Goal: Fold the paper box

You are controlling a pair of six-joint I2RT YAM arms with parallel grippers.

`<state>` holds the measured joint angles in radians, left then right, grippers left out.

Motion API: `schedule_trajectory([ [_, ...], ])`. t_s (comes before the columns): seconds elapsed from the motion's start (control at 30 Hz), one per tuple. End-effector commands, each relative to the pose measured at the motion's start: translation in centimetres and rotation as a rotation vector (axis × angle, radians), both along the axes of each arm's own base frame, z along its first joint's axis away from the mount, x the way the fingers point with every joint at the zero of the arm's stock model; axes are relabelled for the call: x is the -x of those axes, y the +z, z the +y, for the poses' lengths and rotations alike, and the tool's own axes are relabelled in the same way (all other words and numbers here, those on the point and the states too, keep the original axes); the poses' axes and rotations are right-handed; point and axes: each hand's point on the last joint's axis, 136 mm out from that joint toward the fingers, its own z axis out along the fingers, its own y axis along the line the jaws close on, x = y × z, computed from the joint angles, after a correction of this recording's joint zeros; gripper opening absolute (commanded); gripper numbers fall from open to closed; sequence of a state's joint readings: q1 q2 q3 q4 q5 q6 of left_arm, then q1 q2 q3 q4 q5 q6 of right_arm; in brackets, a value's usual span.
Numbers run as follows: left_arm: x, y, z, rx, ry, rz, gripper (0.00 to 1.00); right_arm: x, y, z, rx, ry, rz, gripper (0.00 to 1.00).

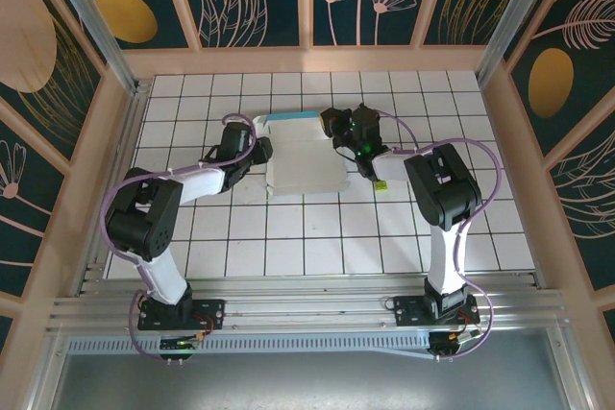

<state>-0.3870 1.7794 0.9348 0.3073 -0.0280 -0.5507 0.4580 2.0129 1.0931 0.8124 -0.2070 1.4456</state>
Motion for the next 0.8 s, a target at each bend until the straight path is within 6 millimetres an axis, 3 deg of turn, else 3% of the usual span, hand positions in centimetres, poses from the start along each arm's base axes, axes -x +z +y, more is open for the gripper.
schedule_trajectory([
  [0.0, -2.1, 0.1, -1.0, 0.022, -0.006, -0.026, 0.41, 0.3, -3.4, -0.6, 0.063, -0.003, 0.082, 0.00],
  [0.2, -3.4, -2.1, -2.3, 0.083, 0.000, 0.026, 0.40, 0.3, -3.1, -1.1, 0.073, -0.013, 0.079, 0.00],
  [0.37, -4.1, -3.5, -1.0, 0.019, 0.069, 0.050, 0.41, 0.4, -3.2, -1.2, 0.071, -0.013, 0.082, 0.00],
  [0.57, -4.6, -5.6, -0.8, -0.022, 0.071, 0.109, 0.41, 0.4, -3.3, -1.1, 0.069, -0.009, 0.084, 0.00],
  [0.77, -4.4, -5.9, -3.4, 0.072, -0.054, 0.120, 0.35, 0.3, -3.5, -1.1, 0.068, -0.010, 0.087, 0.00],
])
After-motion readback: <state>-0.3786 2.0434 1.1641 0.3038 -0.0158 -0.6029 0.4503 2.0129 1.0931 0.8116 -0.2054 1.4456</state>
